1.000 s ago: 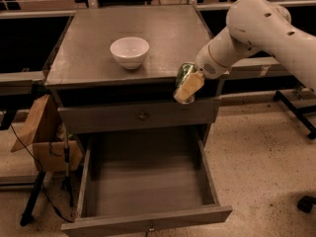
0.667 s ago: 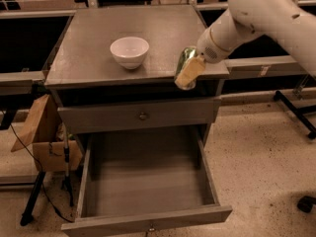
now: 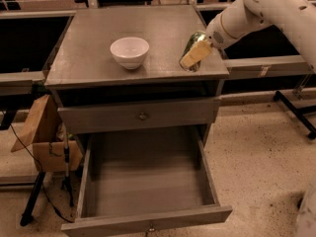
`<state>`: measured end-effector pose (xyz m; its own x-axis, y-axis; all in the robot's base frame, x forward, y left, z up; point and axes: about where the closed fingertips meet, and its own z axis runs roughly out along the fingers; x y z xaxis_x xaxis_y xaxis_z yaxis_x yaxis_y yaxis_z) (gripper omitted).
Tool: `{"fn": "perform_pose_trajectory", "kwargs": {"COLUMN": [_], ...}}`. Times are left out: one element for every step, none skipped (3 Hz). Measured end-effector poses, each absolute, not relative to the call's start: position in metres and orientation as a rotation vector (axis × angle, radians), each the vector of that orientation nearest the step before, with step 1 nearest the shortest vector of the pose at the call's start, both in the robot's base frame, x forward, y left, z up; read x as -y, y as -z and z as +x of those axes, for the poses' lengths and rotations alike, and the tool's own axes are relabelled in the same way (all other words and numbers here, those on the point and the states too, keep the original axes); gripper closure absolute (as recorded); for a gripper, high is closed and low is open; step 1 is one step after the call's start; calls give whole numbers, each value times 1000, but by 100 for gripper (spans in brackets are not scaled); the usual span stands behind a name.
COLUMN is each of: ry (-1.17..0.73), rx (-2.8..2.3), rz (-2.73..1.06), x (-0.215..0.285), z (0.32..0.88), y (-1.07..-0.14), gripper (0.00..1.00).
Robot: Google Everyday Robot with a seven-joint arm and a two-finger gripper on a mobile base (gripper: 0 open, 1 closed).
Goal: Pick green can from middle drawer and place on counter
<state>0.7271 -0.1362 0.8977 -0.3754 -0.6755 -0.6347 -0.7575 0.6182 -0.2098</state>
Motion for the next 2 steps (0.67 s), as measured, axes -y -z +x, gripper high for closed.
{"fn": "perform_pose_trajectory", "kwargs": {"ry": [-261, -368], "rx": [-2126, -2078], "rz": [-982, -877], "x": [145, 142], "z": [749, 763], "y": [-886, -884], "gripper": [100, 100]}}
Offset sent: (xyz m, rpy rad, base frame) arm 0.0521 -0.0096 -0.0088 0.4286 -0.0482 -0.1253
